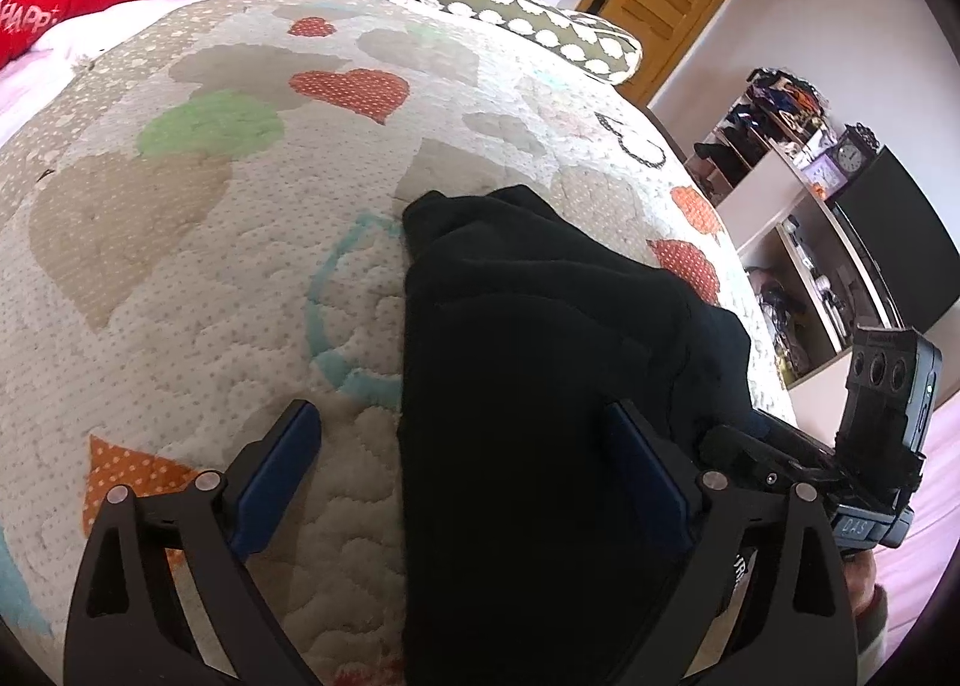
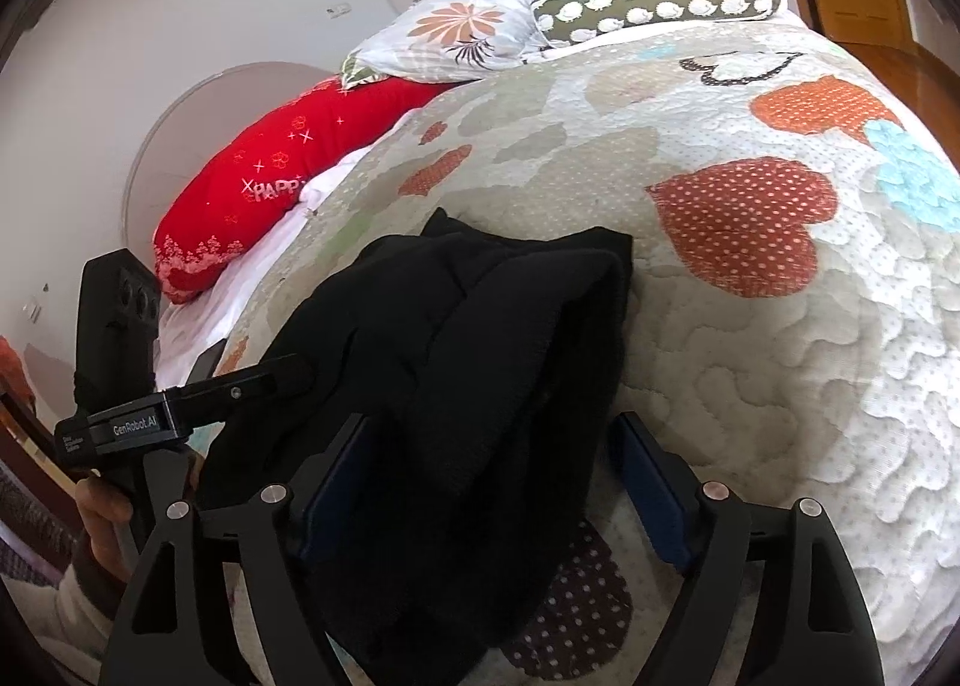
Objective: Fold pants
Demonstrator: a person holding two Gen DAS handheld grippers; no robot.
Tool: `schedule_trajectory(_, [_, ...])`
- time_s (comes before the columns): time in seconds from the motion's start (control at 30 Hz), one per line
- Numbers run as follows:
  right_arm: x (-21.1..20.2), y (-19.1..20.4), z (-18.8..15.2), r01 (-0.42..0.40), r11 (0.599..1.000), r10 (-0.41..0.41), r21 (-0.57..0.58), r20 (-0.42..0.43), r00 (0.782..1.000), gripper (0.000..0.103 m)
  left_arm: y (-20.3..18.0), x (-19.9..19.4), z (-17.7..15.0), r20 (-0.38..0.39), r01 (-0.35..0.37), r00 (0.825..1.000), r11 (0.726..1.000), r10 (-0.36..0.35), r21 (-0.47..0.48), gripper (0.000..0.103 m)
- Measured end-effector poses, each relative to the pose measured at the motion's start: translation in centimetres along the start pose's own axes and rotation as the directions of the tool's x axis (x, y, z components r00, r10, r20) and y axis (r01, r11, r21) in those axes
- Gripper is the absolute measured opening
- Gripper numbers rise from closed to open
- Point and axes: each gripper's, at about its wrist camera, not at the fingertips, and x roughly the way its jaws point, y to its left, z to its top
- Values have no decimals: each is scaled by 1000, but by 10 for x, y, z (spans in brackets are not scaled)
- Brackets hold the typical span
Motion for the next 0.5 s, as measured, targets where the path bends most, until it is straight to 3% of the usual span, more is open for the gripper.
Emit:
schedule_trajectory(0.13, [4,-1,3,-20,1000,20,16,-3,1000,81,-3,5,0,-3,7,1000,1000,-7,16,96])
schedule_trajectory(0.23, [8,3,4,-24,1000,25,14,-8,1000,68,-8,6,-1,-5,-3,1000,999,3,46,93])
schedule_trajectory(0.33, [8,4,4,-32,999,32,15,-2,999,52,-11,5,-2,-21,63,998,997,-62,45,67])
schedule_trajectory(0.4, [5,1,5,-56,998,56,42,12,998,42,-13,3,-2,-16,56,998,997,-55,51,64])
schedule_trajectory(0.5, [-1,7,9,-84,995,83,47,26,996,37,-14,-6,-1,-1,70,998,997,-70,45,48])
